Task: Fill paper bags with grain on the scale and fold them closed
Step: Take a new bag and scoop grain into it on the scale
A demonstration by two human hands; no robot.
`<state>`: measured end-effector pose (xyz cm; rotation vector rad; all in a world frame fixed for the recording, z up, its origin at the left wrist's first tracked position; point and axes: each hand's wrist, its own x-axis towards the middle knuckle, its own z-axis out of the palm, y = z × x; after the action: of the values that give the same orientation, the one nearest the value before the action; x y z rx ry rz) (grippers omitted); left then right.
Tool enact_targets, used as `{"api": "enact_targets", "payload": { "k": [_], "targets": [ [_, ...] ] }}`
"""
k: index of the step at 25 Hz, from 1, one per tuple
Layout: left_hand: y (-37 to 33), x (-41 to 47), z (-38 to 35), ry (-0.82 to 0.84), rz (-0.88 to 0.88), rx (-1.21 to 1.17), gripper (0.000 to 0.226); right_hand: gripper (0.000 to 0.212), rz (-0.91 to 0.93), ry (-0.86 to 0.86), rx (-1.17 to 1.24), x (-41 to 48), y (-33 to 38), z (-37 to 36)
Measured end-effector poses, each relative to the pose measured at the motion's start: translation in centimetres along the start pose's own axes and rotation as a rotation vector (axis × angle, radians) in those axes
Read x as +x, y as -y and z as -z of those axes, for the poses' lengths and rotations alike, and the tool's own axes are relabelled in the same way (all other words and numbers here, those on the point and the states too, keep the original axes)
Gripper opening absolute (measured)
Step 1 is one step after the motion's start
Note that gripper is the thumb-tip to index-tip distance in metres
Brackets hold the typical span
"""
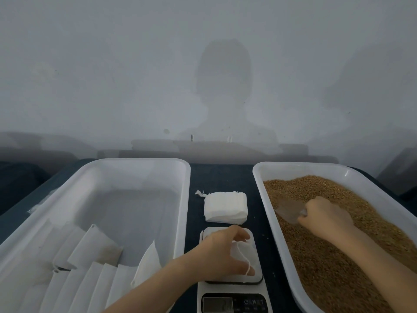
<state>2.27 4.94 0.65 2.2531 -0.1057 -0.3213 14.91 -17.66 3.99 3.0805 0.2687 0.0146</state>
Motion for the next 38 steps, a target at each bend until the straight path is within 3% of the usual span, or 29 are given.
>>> {"api": "enact_targets", "payload": {
  "k": [9,15,21,29,34,38],
  "targets": [
    [0.5,0.3,0.0,-0.062,0.005,-0.01,0.069,0.037,0.001,0.019,0.393,1.5,-1.6,-1.3],
    [0.4,0.1,0.1,-0.113,-0.017,-0.064,0.07,0.022,0.044,0.042,0.448,0.1,-4.1,-0.6],
    [0.4,0.1,0.3,-0.093,-0.001,-0.089,0.074,0.027,0.072,0.014,0.457,-1.3,-5.6,-0.6],
    [0.2,0.0,0.3,-0.101,0.002,-0.05,0.079,0.006,0.135,0.002,0.461,-3.8,-5.7,1.1],
    [0.4,0.2,0.2,-0.108,-0.004,-0.071,0.08,0.031,0.239,-0.114,0.552,-5.9,-5.1,3.8],
    [0.4,0.2,0.3,-0.137,-0.006,-0.089,0.081,0.036,0.381,-0.074,0.531,-7.5,-4.6,5.8]
  ]
}}
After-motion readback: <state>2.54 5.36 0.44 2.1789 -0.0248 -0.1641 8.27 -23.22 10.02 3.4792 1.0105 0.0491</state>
